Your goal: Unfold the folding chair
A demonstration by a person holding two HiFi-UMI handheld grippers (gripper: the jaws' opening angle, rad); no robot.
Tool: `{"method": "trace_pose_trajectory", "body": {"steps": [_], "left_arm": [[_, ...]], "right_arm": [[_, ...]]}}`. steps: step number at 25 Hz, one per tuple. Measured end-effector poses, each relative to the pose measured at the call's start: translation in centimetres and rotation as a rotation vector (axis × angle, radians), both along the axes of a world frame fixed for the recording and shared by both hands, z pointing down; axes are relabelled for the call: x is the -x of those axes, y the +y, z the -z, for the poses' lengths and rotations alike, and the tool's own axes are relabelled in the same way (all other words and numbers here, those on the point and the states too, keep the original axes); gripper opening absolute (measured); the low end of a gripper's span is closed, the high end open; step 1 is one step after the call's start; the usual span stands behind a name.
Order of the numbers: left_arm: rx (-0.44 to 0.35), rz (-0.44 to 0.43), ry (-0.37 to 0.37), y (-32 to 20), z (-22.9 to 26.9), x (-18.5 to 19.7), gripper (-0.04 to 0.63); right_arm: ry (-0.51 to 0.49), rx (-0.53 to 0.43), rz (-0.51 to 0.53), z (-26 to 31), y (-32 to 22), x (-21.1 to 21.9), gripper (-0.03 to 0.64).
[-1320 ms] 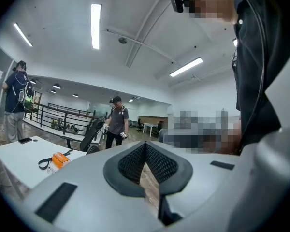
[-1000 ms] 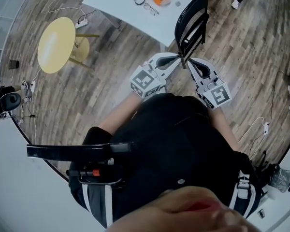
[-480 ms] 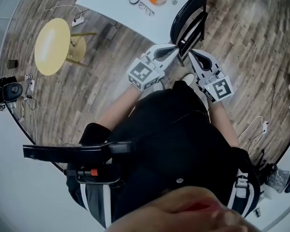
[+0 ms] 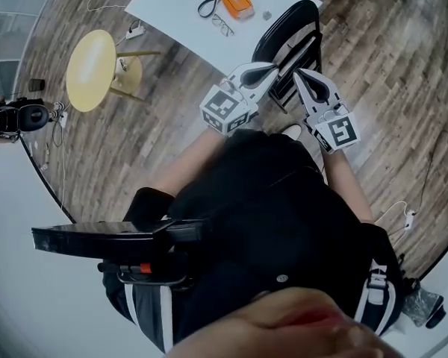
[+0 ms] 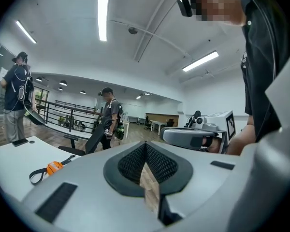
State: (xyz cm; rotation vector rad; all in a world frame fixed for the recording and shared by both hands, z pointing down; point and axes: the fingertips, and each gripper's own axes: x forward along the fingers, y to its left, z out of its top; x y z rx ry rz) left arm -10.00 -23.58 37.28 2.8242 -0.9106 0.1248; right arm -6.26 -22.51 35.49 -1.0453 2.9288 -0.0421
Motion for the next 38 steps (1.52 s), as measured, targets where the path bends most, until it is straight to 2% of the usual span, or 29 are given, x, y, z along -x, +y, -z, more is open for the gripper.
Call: {"method": "trace_pose_trajectory", "body": {"steps": [7, 11, 17, 21, 28, 33, 37, 38], "left_arm": [[-0.002, 0.030, -0.058, -3.0, 0.0, -0.6, -0.005], [0.027, 0.013, -0.105, -5.8, -2.5, 0.1, -0.005], [0.168, 0.014, -0.206, -10.6, -8.7, 2.2, 0.007], [0.275, -0.003, -0.280, -12.6, -12.4, 2.6, 0.145], [0.506, -0.017, -0.461, -14.9, -20.4, 2.8, 0.249], [0.668, -0.012, -0.521, -15.6, -24.5, 2.8, 0.253], [0.728, -0.043, -0.544, -15.5, -26.0, 2.3, 0.250], [0.737, -0.046, -0.545, -15.4, -26.1, 2.3, 0.221]], "right_arm": [[-0.018, -0.005, -0.005, 0.3, -2.9, -1.0, 0.008], [-0.008, 0.019, -0.025, -0.9, -4.7, 0.2, 0.008], [0.011, 0.077, -0.101, -3.0, -7.0, 1.2, 0.008], [0.026, 0.106, -0.129, -4.3, -8.0, 1.7, 0.008], [0.010, 0.159, -0.184, -6.1, -8.6, 2.1, 0.008], [0.009, 0.193, -0.251, -6.9, -8.4, 1.2, 0.008], [0.015, 0.227, -0.308, -7.6, -8.3, 0.0, 0.008], [0.019, 0.237, -0.324, -7.8, -8.2, -0.3, 0.008]]}}
